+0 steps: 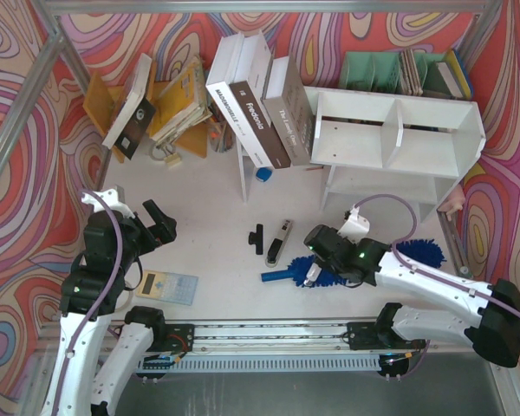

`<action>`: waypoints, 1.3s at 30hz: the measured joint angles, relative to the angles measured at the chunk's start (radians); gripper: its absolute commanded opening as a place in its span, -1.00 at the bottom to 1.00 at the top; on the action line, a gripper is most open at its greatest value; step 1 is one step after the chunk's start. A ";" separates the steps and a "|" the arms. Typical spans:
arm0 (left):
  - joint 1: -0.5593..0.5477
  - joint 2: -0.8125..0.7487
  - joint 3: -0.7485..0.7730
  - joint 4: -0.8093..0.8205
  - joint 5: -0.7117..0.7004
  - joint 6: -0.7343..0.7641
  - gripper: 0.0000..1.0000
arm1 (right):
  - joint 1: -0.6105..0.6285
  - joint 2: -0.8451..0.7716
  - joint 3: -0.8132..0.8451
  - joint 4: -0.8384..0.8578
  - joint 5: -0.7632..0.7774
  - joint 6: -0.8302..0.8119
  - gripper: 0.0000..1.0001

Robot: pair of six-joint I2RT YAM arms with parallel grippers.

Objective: Dust the bookshelf with a duster

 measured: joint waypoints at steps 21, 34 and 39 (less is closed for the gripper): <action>0.000 -0.003 0.000 0.001 0.000 0.000 0.97 | -0.150 0.198 0.072 0.240 -0.059 -0.067 -0.49; 0.000 -0.003 0.000 0.001 0.000 0.000 0.97 | -0.193 0.345 0.112 0.364 -0.100 -0.067 -0.49; 0.000 -0.003 0.000 0.001 0.000 0.000 0.97 | -0.194 0.371 0.112 0.378 -0.111 -0.054 -0.45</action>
